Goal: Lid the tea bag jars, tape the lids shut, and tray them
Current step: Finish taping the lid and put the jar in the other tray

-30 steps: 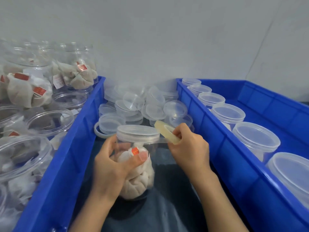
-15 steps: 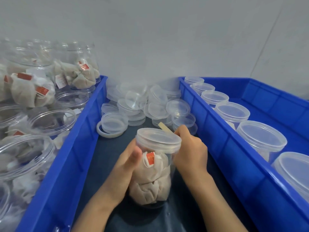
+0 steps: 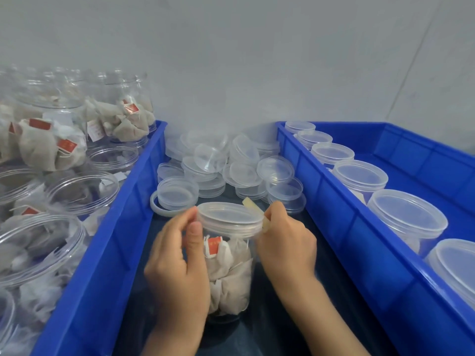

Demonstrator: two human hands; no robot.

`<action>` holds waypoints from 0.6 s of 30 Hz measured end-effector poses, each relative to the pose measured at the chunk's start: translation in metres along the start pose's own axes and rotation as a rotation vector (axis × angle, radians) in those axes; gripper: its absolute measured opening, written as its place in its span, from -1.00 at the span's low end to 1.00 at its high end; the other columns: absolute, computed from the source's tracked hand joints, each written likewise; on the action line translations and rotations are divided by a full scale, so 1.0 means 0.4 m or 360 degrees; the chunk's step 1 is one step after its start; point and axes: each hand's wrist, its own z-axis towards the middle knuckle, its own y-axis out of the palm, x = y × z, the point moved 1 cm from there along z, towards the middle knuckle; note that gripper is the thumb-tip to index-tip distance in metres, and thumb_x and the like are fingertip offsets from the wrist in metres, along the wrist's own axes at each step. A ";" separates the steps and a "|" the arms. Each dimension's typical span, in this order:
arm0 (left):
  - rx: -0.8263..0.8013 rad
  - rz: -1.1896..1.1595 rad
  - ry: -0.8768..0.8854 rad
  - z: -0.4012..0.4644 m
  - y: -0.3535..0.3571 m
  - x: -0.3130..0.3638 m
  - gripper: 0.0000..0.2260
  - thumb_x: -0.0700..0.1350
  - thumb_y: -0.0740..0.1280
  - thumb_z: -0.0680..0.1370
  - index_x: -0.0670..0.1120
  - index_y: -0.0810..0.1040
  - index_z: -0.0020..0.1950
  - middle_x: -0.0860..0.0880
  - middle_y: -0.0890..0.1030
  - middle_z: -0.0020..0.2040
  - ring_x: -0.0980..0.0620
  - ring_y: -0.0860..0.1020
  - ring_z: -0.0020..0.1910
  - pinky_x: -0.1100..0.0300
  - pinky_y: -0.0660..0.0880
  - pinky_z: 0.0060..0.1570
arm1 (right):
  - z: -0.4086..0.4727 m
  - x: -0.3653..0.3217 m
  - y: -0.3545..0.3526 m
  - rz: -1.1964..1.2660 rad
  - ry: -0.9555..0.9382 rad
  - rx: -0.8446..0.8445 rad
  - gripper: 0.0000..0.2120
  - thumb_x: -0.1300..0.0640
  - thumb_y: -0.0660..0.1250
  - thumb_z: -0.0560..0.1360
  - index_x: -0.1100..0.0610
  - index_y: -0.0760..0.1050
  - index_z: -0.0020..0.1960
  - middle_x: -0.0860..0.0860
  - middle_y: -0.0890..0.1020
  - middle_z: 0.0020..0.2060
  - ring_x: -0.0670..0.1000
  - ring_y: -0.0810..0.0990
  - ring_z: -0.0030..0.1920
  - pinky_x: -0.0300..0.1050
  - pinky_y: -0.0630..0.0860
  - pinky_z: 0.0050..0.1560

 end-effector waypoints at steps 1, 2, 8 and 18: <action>-0.0097 0.0050 -0.0014 -0.005 0.002 0.004 -0.39 0.31 0.11 0.51 -0.14 0.52 0.26 0.05 0.55 0.15 0.09 0.54 0.12 0.21 0.47 0.09 | 0.002 0.003 -0.003 0.0046 0.0012 -0.0022 -0.86 0.05 0.18 0.50 0.06 0.23 -0.08 0.00 0.61 -0.13 0.15 0.56 -0.09 -0.07 0.25 -0.28; -0.0215 0.0129 -0.0054 -0.006 0.006 0.009 -0.25 0.42 0.11 0.44 -0.15 0.45 0.35 0.02 0.51 0.23 0.07 0.50 0.19 0.20 0.44 0.13 | 0.005 0.007 -0.005 0.0123 0.0028 -0.0080 -0.81 0.00 0.22 0.48 0.06 0.25 -0.07 0.00 0.60 -0.14 0.14 0.55 -0.09 -0.07 0.27 -0.27; -0.0588 0.0047 -0.0654 0.034 0.018 -0.034 0.07 0.44 0.44 -0.04 0.17 0.24 0.42 0.22 0.45 0.27 0.15 0.46 0.23 0.14 0.41 0.18 | 0.001 0.013 0.002 0.0760 -0.0125 -0.0532 -0.54 0.22 0.36 0.37 0.04 0.33 0.23 -0.05 0.57 -0.02 0.00 0.55 -0.01 -0.12 0.49 -0.02; -0.0291 0.0273 -0.0652 0.051 -0.004 -0.037 -0.02 0.20 0.51 0.14 0.11 0.17 0.48 0.08 0.46 0.31 0.08 0.52 0.15 0.15 0.47 0.02 | 0.000 0.006 -0.037 0.0226 -0.0454 0.0271 -0.74 0.18 0.40 0.40 0.03 0.58 0.08 0.00 0.64 -0.24 0.16 0.59 -0.27 0.01 0.54 -0.34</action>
